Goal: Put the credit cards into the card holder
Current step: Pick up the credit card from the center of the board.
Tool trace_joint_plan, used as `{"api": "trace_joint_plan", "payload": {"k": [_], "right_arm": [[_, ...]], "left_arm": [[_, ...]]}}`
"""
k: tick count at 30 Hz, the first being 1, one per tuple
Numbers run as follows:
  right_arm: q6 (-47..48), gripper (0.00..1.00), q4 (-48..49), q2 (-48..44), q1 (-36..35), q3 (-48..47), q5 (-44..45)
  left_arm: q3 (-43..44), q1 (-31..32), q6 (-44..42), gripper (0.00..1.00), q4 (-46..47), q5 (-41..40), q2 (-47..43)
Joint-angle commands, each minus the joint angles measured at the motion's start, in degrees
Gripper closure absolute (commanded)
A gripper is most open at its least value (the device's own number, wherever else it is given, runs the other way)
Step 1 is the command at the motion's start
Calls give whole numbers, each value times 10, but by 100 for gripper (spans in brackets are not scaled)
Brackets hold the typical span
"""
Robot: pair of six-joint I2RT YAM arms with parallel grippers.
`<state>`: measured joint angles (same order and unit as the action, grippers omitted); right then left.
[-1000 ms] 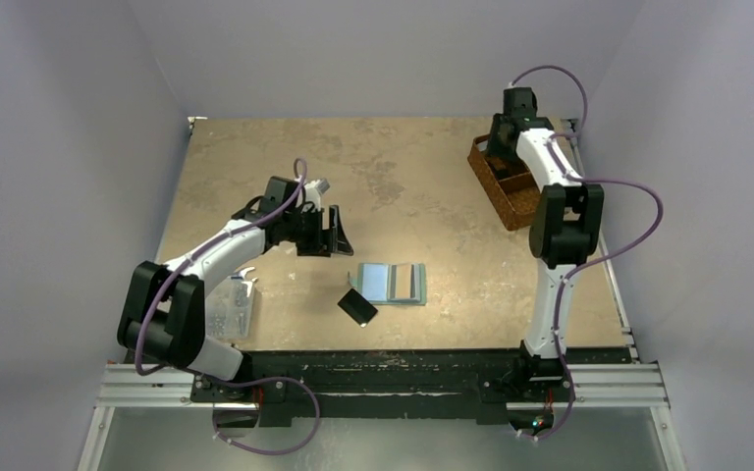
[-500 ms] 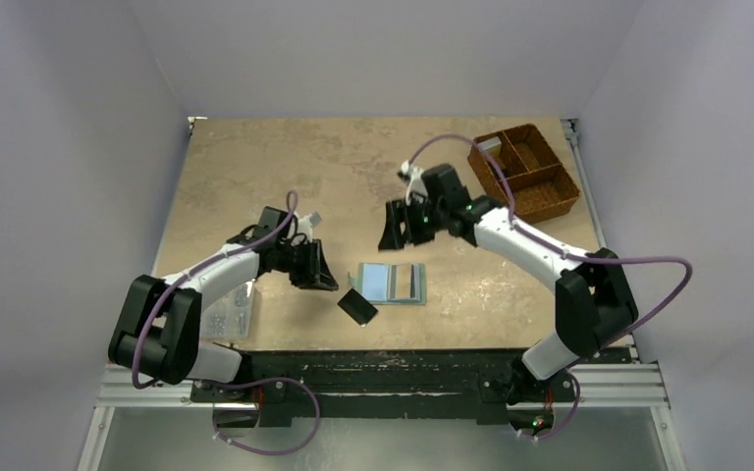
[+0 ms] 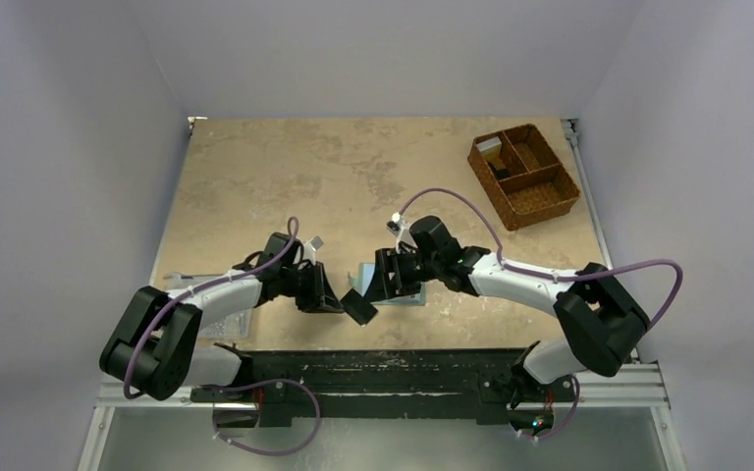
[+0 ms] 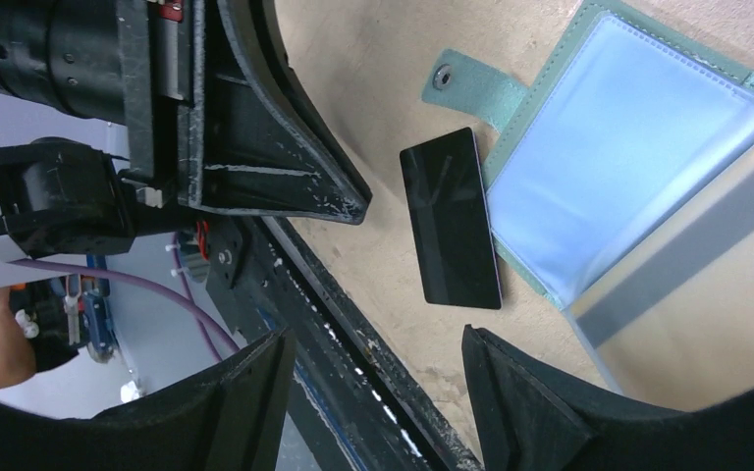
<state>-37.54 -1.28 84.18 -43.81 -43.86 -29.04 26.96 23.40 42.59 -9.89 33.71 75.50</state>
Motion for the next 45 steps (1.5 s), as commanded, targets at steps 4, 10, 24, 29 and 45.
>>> {"api": "trace_joint_plan", "payload": {"k": [4, 10, 24, 29, 45], "right_arm": [[-27, 31, 49, -1, -13, 28, 31], [-29, 32, 43, 17, -15, 26, 41], [-15, 32, 31, 75, -25, 6, 47], [-19, 33, 41, 93, -27, 2, 39], [-73, 42, 100, 171, -27, -17, -59]], "left_arm": [[-16, 4, 36, 91, 88, -4, 26], [-19, 5, 34, 93, 90, -11, 47], [-30, 5, 29, 95, 111, -20, 72], [-32, 5, 27, 96, 108, -22, 72], [-49, 5, 32, 97, 109, -24, 57]]}}
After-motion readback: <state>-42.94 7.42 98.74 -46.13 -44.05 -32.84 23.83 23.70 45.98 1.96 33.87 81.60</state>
